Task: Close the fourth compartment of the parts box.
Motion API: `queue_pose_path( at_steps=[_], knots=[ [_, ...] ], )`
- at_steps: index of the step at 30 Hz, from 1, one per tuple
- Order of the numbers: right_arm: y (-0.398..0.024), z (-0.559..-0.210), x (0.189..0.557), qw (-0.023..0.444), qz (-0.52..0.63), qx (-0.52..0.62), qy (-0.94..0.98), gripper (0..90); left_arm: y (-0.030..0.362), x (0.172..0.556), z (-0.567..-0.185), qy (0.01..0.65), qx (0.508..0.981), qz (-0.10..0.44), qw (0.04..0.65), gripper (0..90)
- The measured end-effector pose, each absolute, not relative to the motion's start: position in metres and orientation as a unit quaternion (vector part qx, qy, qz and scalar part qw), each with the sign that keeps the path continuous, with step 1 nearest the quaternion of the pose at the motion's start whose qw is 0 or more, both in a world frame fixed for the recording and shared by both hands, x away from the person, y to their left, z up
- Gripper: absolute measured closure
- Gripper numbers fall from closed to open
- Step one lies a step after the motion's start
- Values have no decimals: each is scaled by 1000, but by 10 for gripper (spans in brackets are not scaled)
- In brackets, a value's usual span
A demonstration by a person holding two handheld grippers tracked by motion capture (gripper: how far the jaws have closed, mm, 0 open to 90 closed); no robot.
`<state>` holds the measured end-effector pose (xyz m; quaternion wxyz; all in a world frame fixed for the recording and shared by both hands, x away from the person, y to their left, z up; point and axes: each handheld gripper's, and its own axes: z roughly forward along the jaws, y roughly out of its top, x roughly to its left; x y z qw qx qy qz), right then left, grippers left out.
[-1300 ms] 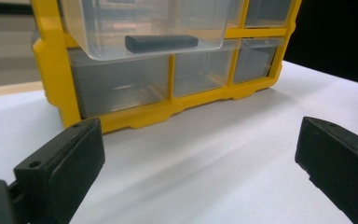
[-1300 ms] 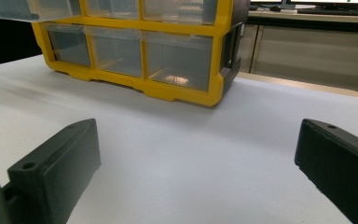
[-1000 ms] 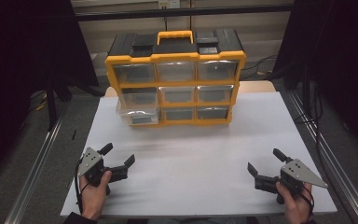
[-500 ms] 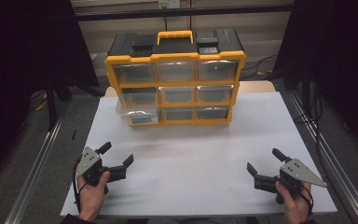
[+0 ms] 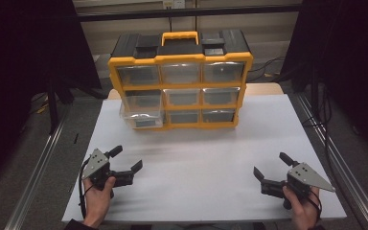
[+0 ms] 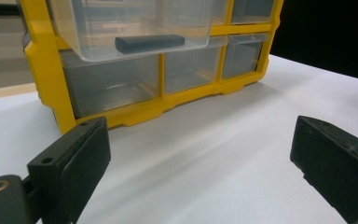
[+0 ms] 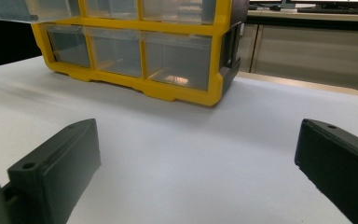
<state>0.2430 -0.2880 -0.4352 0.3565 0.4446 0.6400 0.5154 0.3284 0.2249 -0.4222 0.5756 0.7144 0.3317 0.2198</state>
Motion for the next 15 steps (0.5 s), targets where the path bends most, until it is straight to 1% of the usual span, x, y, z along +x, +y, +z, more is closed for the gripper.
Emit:
queue_pose_path(
  at_steps=[1,4,6,11,14,15],
  knots=[
    [-288,-435,243,356,515,445,640,0,225,329,-421,323,720,219,573,51],
    [-288,-435,243,356,515,442,642,0,221,330,-418,324,711,216,585,49],
    [-288,-435,243,355,516,442,643,0,220,331,-415,317,715,228,579,46],
    [-287,-435,242,356,514,441,644,0,213,333,-409,301,714,223,591,44],
    [-288,-435,243,357,514,442,643,0,209,334,-408,295,718,224,589,15],
    [-288,-435,243,356,515,443,642,0,207,335,-408,292,719,222,590,20]
  ],
)
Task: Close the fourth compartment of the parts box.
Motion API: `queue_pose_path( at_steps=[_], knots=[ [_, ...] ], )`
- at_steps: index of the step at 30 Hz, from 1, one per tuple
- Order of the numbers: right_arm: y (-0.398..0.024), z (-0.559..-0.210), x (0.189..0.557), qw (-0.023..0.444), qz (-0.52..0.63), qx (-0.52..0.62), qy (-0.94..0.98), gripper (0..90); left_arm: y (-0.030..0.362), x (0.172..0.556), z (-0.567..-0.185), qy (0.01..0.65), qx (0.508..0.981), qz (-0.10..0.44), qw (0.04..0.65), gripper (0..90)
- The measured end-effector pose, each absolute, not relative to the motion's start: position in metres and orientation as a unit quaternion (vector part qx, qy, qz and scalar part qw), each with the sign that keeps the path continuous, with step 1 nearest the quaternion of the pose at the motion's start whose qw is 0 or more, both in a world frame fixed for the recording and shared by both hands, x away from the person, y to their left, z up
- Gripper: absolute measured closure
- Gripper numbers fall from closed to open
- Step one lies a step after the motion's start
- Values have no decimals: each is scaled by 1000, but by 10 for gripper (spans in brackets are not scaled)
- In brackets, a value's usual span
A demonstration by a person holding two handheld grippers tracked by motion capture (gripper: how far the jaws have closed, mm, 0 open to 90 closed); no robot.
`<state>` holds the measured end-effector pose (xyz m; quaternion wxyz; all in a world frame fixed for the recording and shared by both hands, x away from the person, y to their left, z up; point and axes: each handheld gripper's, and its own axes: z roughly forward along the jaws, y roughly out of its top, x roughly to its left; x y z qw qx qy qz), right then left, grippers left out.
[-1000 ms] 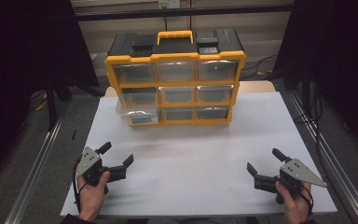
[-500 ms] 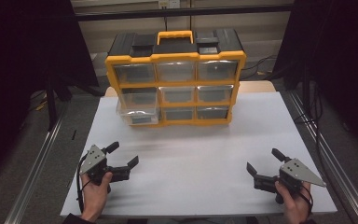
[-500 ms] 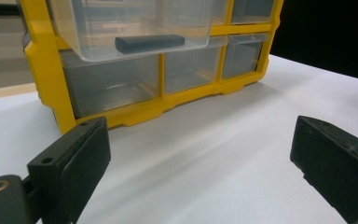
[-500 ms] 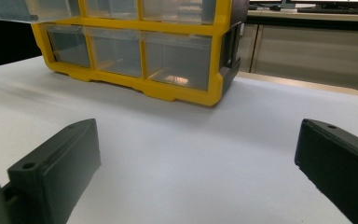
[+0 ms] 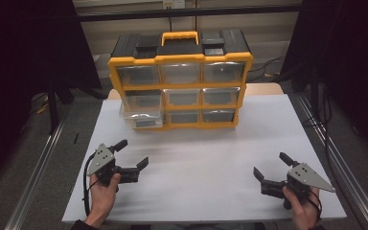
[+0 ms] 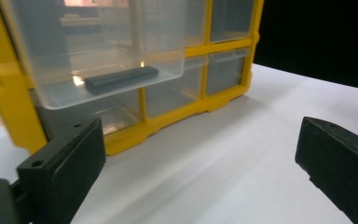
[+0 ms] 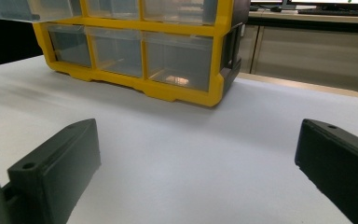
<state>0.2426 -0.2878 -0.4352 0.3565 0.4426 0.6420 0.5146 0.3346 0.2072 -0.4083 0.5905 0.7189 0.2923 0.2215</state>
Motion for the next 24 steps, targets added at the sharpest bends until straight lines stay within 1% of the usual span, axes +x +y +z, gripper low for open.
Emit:
queue_pose_path(
  at_steps=[2,9,11,13,18,19,21,24],
  knots=[
    [-288,-435,243,357,514,442,643,0,203,335,-408,290,719,231,588,23],
    [-288,-435,243,357,515,440,643,0,197,338,-407,278,716,228,598,21],
    [-287,-435,243,356,516,441,643,0,196,339,-406,271,718,231,598,43],
    [-287,-435,243,357,515,441,643,0,195,341,-406,272,717,227,601,43],
    [-287,-435,243,356,516,440,643,0,197,344,-395,274,709,235,606,62],
    [-287,-435,243,356,516,440,643,0,196,345,-394,272,709,234,608,67],
    [-287,-435,243,356,515,440,644,0,193,346,-392,255,716,236,605,127],
    [-287,-435,243,356,515,440,644,0,188,350,-391,249,720,246,599,134]
  ],
)
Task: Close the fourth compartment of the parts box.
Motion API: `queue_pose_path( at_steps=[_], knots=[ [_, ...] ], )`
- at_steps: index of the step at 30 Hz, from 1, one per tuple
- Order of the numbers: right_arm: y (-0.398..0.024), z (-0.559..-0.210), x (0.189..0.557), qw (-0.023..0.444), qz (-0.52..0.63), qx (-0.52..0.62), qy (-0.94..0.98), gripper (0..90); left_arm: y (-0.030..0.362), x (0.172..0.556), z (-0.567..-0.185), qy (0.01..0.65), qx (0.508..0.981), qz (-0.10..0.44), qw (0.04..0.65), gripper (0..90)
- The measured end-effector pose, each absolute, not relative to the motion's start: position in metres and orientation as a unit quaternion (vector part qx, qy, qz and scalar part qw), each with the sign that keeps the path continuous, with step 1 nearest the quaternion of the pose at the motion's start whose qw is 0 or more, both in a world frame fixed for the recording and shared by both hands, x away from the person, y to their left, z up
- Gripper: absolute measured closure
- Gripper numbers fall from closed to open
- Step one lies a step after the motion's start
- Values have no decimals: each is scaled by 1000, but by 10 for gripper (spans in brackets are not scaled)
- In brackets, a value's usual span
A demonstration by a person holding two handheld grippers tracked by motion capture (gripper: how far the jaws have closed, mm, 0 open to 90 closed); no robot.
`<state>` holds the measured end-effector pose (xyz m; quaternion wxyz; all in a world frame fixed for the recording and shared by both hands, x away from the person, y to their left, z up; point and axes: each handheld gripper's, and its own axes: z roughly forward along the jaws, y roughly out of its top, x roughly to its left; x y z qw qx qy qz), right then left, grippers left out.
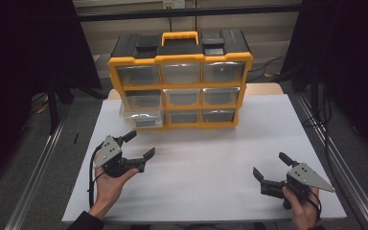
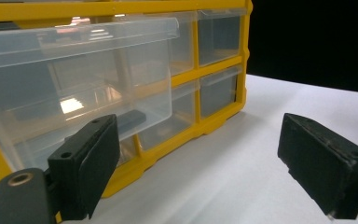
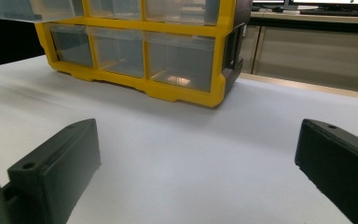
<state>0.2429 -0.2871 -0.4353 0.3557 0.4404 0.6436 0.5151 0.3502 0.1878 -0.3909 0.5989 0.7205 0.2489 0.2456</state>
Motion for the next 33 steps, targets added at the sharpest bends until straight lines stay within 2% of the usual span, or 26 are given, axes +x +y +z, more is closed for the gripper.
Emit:
queue_pose_path(
  at_steps=[4,6,11,25,31,33],
  knots=[
    [-287,-436,243,354,516,440,645,0,188,355,-390,257,712,243,606,220],
    [-287,-436,243,354,515,441,645,0,190,357,-391,264,707,235,612,235],
    [-287,-436,243,355,516,439,644,0,194,355,-391,253,721,233,601,340],
    [-287,-436,243,353,516,439,645,0,194,358,-391,250,717,223,611,600],
    [-287,-436,243,354,516,438,645,0,195,360,-390,248,713,217,619,764],
    [-287,-436,243,354,516,439,645,0,195,362,-389,248,713,221,618,790]
  ],
)
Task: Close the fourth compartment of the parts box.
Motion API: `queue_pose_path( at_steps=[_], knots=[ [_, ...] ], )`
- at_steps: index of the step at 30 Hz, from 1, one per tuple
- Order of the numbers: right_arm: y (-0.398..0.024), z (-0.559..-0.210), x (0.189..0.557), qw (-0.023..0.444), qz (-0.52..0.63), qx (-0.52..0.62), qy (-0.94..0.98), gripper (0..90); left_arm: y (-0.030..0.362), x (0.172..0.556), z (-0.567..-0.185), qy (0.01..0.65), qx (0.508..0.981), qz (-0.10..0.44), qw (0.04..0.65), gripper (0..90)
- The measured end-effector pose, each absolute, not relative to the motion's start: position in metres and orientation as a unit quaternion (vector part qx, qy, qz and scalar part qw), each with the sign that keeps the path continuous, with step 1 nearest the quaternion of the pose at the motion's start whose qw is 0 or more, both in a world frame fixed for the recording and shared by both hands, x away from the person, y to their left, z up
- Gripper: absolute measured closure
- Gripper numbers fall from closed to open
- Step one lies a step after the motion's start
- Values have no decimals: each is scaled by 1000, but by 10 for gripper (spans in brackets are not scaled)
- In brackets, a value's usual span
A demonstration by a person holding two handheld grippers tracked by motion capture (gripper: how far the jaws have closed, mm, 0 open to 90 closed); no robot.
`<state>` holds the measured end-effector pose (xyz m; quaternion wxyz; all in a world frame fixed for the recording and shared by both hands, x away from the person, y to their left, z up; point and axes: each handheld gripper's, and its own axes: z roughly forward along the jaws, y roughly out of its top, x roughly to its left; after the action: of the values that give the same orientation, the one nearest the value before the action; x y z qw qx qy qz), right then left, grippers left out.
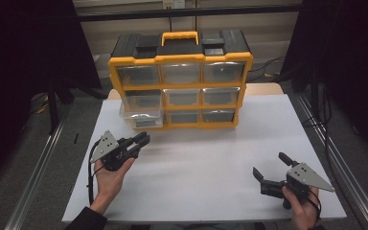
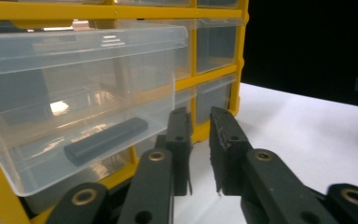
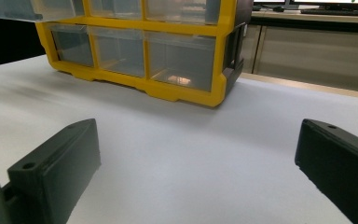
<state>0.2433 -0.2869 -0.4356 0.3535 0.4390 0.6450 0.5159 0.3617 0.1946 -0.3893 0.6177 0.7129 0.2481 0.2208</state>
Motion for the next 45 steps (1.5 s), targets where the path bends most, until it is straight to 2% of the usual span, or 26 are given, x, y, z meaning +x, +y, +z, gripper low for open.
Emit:
queue_pose_path(
  at_steps=[7,45],
  knots=[
    [-287,-436,243,354,515,439,645,0,195,370,-389,248,713,228,614,900],
    [-287,-436,243,354,516,439,645,0,191,400,-385,280,722,242,584,900]
  ],
)
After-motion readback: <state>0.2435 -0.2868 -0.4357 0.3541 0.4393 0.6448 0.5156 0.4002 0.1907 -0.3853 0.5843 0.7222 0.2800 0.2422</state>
